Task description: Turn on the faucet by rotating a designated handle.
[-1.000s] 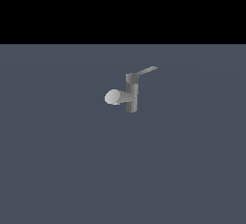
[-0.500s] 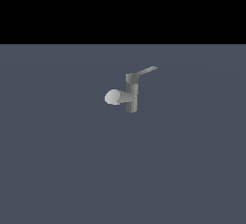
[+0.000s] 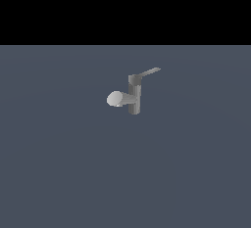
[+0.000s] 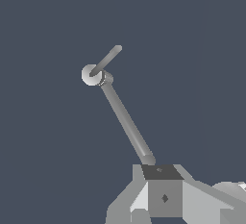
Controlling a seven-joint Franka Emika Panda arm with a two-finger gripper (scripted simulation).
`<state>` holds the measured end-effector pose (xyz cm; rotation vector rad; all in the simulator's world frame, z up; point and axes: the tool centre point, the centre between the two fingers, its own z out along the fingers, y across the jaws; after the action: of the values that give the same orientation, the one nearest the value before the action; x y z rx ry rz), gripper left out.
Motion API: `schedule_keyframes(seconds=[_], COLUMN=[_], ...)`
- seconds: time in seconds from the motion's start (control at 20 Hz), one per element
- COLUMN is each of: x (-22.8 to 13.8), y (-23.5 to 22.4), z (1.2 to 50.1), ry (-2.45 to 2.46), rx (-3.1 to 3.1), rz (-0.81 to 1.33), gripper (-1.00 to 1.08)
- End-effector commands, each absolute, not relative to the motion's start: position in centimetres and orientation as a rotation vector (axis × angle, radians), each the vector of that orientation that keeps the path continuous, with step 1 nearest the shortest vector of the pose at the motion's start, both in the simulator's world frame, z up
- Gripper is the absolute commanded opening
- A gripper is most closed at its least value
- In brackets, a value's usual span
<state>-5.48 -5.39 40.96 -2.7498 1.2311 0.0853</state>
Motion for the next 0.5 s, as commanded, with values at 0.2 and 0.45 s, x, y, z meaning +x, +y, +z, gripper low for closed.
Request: schedule_keyframes(seconds=[0.2, 0.45], x=[-1.0, 2.2], y=[-6.8, -7.9], z=[37.3, 34.1], ry=[1.513, 1.721], rx=[-2.617, -2.504], rz=[0.099, 0.101], gripper=[-1.0, -1.0])
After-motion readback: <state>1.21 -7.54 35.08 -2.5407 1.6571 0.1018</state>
